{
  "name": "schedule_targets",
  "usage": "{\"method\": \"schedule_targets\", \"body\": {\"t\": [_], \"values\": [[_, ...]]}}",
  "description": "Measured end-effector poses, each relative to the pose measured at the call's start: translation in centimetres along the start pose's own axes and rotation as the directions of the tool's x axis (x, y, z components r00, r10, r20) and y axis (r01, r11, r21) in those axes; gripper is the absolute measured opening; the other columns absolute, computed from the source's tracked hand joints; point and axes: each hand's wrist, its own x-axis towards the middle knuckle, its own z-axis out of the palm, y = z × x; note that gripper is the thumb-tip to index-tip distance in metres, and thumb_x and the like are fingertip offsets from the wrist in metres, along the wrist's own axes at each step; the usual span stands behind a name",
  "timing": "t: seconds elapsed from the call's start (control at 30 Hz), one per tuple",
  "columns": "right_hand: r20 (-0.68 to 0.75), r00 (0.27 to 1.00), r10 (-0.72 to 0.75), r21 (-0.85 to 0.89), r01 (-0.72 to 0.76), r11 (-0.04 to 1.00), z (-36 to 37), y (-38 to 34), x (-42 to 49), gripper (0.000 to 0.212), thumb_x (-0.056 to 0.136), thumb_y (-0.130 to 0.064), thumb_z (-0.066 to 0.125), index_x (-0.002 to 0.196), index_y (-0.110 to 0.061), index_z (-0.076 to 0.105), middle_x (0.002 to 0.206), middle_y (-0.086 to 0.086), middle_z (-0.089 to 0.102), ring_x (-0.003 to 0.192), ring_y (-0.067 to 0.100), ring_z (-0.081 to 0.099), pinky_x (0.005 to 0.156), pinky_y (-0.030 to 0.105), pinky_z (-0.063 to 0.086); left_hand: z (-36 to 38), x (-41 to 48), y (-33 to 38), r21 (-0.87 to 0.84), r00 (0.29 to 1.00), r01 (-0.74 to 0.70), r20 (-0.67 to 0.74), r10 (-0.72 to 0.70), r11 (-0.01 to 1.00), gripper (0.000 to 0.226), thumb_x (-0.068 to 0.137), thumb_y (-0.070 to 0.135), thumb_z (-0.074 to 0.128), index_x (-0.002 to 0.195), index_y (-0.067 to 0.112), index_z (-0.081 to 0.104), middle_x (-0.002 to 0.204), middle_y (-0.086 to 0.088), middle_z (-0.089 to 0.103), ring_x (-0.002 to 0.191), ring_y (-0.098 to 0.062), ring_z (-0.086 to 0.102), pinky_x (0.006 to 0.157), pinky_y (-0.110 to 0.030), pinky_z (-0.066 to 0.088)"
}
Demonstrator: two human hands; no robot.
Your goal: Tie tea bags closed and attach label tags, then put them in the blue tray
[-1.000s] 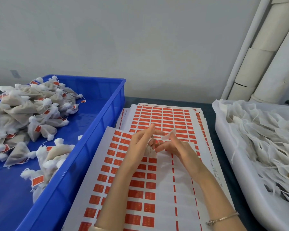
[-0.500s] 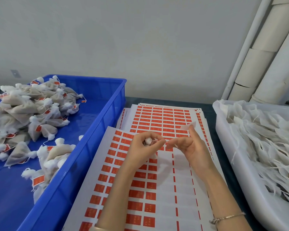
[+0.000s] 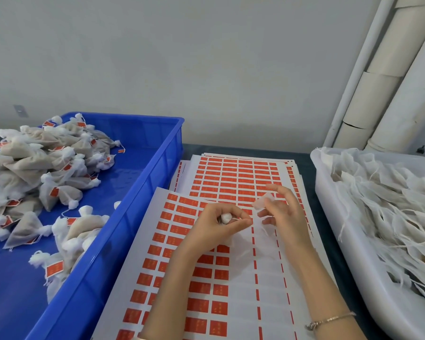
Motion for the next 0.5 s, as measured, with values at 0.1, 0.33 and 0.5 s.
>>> {"method": "schedule_targets", "body": {"t": [0.1,0.33,0.5], "values": [[0.024,0.999,-0.043,0.004,0.043,0.999,0.04,0.07,-0.16,0.035,0.086,-0.029,0.068,0.115,-0.039,0.053,0.100,-0.025,0.065,0.087,0.009,0.067,0.065,0.018,0.055,0.16,-0.07,0.08,0.001,1.000,-0.007,0.015,0.007,1.000,0.005,0.083,0.029,0.073,0.083,0.034,0.072,0.084,0.017,0.071,0.086,-0.005,0.065,0.071,-0.013,0.051],[0.165,0.986,-0.018,-0.050,0.027,0.998,0.43,0.38,-0.37,0.035,0.090,-0.021,0.065,0.117,-0.040,0.052,0.117,-0.021,0.057,0.105,0.010,0.060,0.076,0.019,0.053,0.30,0.18,-0.24,0.009,0.998,-0.015,-0.053,0.015,1.000,0.004,0.083,0.029,0.074,0.085,0.032,0.073,0.081,0.017,0.070,0.084,-0.003,0.064,0.069,-0.009,0.048],[0.221,0.975,-0.021,-0.088,0.041,0.995,0.62,0.38,-0.56,0.036,0.090,-0.024,0.064,0.121,-0.038,0.052,0.119,-0.017,0.058,0.098,0.007,0.060,0.062,0.010,0.051,0.21,0.37,-0.52,0.018,0.995,-0.030,-0.097,0.032,0.999,0.004,0.084,0.027,0.073,0.085,0.032,0.073,0.080,0.016,0.070,0.082,-0.002,0.064,0.069,-0.008,0.049]]}}
